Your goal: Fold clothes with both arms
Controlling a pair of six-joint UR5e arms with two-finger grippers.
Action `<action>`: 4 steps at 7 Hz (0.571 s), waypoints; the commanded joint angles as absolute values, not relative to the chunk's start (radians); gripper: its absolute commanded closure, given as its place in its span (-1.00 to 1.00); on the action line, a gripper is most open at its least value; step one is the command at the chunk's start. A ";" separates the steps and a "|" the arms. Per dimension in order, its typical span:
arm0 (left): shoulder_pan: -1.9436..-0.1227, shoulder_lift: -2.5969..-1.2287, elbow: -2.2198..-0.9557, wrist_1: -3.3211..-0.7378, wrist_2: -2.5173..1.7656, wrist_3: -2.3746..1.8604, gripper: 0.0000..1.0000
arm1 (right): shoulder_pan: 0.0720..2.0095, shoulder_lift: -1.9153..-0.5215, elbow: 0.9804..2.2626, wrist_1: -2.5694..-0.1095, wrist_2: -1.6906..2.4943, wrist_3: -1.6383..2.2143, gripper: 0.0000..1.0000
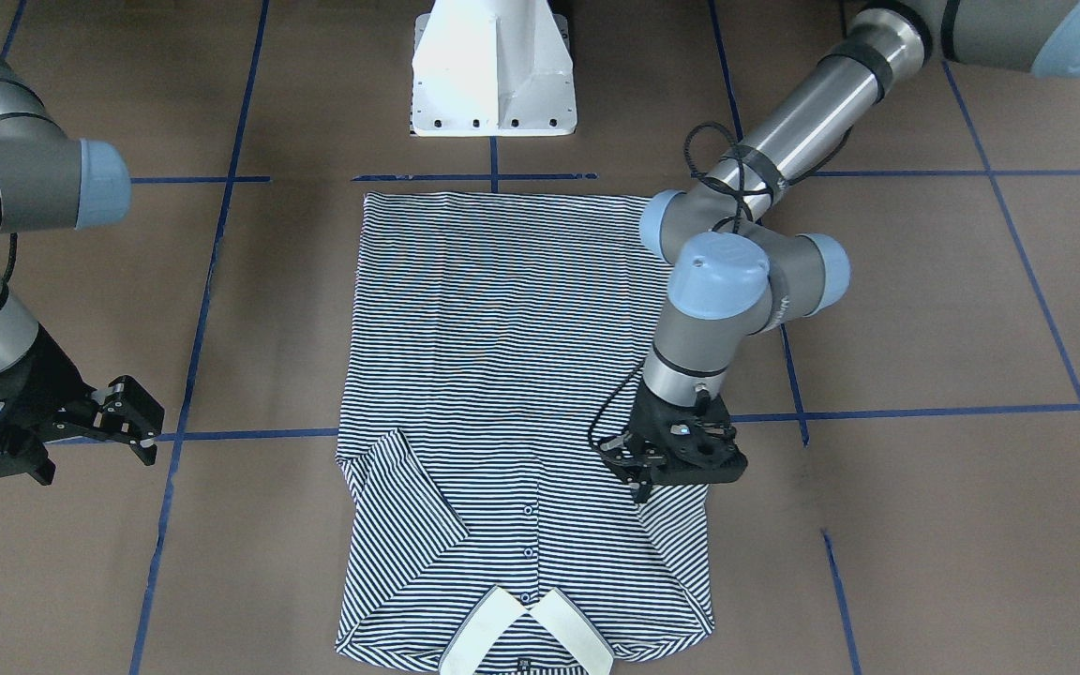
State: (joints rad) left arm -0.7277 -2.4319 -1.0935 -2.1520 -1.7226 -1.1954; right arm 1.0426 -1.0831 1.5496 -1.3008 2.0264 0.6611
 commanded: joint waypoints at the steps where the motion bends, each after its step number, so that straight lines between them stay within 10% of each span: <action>1: -0.710 -2.457 -1.068 -2.141 -1.712 -1.207 1.00 | 1.042 -1.083 1.549 -1.301 2.026 0.661 -1.00; 2: -0.710 -2.459 -1.066 -2.141 -1.715 -1.154 -0.98 | 1.040 -1.083 1.549 -1.301 2.026 0.661 -1.00; 4: -0.712 -2.453 -1.098 -2.140 -1.727 -1.079 -1.00 | 1.037 -1.083 1.555 -1.299 2.028 0.664 -1.00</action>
State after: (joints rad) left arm -0.7110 -2.4546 -1.0800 -2.1411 -1.7189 -1.1157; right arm 1.0389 -1.0830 1.5505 -1.3005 2.0267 0.6625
